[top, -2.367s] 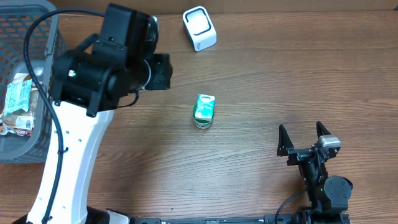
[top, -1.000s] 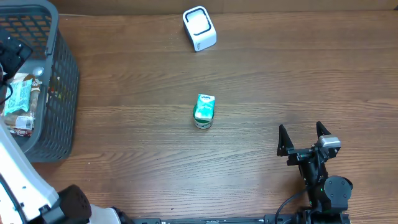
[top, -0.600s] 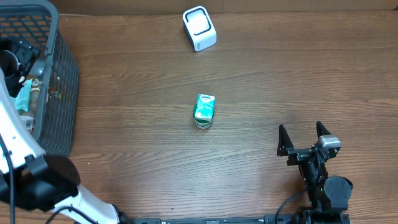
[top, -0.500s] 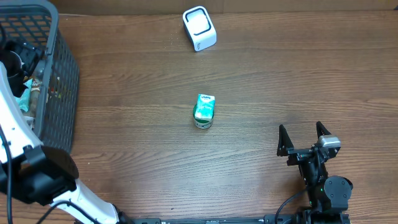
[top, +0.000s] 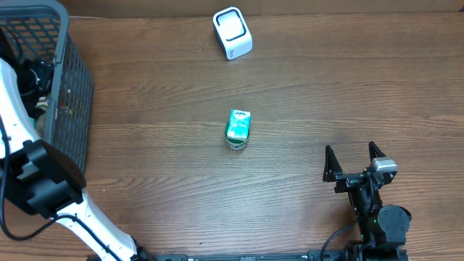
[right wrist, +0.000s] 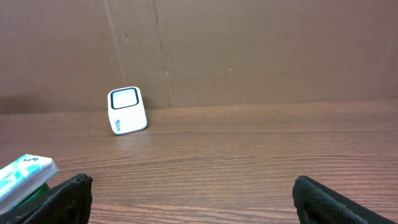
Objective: Scan the item barcode
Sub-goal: 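Reach the left gripper back into the basket toward the yellow bottle, then grasp the yellow oil bottle with the left gripper and lift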
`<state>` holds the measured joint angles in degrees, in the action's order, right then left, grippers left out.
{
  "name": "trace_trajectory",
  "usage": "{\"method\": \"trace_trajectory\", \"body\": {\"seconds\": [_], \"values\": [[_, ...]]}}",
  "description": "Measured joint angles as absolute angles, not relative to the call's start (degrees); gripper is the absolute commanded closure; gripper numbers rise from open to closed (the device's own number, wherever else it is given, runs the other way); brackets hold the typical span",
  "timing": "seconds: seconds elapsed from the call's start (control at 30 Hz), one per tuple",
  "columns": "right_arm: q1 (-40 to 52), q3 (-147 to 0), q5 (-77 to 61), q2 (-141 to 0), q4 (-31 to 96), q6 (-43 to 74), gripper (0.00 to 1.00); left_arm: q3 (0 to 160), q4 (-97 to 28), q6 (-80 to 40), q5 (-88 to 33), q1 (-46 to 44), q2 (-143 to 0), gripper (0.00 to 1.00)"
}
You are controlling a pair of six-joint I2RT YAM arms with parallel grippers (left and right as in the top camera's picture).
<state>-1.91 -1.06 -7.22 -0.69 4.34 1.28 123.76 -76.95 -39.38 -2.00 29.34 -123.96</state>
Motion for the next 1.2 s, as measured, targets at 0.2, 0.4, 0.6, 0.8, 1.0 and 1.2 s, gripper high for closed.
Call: {"method": "trace_trajectory", "body": {"seconds": [0.2, 0.4, 0.6, 0.8, 1.0, 1.2], "values": [[-1.91, -1.06, -7.25, -0.69, 4.29, 1.3, 0.0, 123.76, -75.16, -39.53, -2.15, 29.34, -127.35, 0.27], [-1.89, -1.06, -7.22, -0.69, 4.29, 1.3, 0.0, 123.76, -74.5, -40.14, -2.37, 29.23, -128.09, 0.44], [-1.91, -1.06, -7.25, -0.69, 4.32, 1.28, 0.0, 123.85, -74.52, -40.27, -2.42, 29.26, -128.11, 0.69], [-1.91, -1.06, -7.25, -0.69, 4.32, 1.3, 0.0, 124.16, -75.29, -39.66, -2.39, 29.78, -128.11, 0.77], [-1.91, -1.06, -7.25, -0.69, 4.29, 1.3, 0.0, 127.74, -78.94, -37.06, -2.39, 30.59, -128.42, 0.83], [-1.89, -1.06, -7.25, -0.69, 4.34, 1.3, 0.0, 140.25, -85.38, -34.74, -2.39, 31.38, -128.16, 0.83]]}}
